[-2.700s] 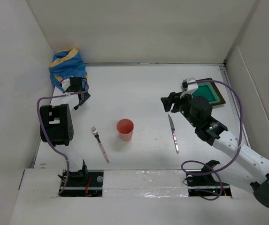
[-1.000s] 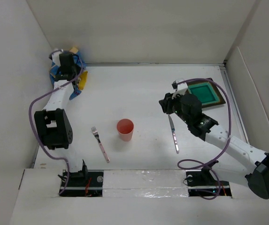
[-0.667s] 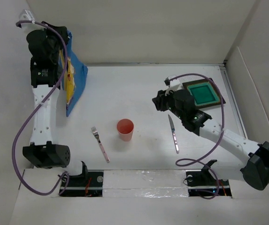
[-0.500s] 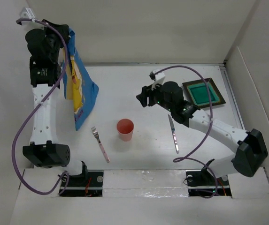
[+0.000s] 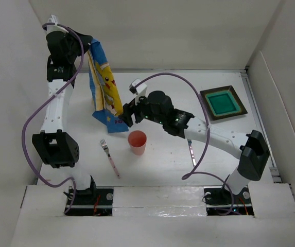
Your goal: Set the dinner table for one person
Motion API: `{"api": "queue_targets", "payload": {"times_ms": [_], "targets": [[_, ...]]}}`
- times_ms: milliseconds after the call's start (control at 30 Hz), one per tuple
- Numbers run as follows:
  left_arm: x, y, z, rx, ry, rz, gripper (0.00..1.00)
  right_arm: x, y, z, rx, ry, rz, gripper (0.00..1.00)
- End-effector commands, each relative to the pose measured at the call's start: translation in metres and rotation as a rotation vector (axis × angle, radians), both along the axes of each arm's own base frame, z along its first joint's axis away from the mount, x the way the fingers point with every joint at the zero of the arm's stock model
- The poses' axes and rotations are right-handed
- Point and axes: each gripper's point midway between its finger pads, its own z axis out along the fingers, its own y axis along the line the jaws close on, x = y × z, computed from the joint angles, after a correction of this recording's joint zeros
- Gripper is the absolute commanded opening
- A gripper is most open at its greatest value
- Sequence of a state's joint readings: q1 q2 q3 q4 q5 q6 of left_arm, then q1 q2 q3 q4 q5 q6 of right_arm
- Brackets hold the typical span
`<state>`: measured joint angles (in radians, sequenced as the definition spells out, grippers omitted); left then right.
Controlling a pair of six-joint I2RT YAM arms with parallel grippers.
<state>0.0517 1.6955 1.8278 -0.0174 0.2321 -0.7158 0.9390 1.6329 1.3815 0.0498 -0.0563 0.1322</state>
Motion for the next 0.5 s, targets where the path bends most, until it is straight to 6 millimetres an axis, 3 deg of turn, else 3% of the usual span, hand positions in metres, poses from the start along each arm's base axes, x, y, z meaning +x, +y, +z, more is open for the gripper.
{"api": "queue_targets", "payload": {"times_ms": [0,167,300,333,433,467], "targets": [[-0.023,-0.007,0.069,-0.007,-0.202,-0.027,0.0,-0.007,0.023,0.011,-0.007,-0.038,0.011,0.77],[-0.023,-0.005,0.075,0.019,-0.217,-0.015,0.0,0.006,0.03,-0.025,-0.088,-0.014,-0.098,0.75],[-0.027,-0.001,0.09,0.038,-0.25,0.007,0.0,0.014,0.021,-0.021,-0.089,-0.068,-0.167,0.74],[-0.027,-0.002,0.09,0.038,-0.25,0.005,0.0,0.028,0.013,-0.016,-0.091,-0.106,-0.182,0.74],[-0.029,-0.005,0.092,0.032,-0.258,-0.014,0.0,0.043,0.012,-0.018,-0.098,-0.139,-0.063,0.74],[-0.03,-0.005,0.094,0.032,-0.263,-0.016,0.0,0.061,0.001,-0.022,-0.1,-0.133,-0.061,0.74]]}}
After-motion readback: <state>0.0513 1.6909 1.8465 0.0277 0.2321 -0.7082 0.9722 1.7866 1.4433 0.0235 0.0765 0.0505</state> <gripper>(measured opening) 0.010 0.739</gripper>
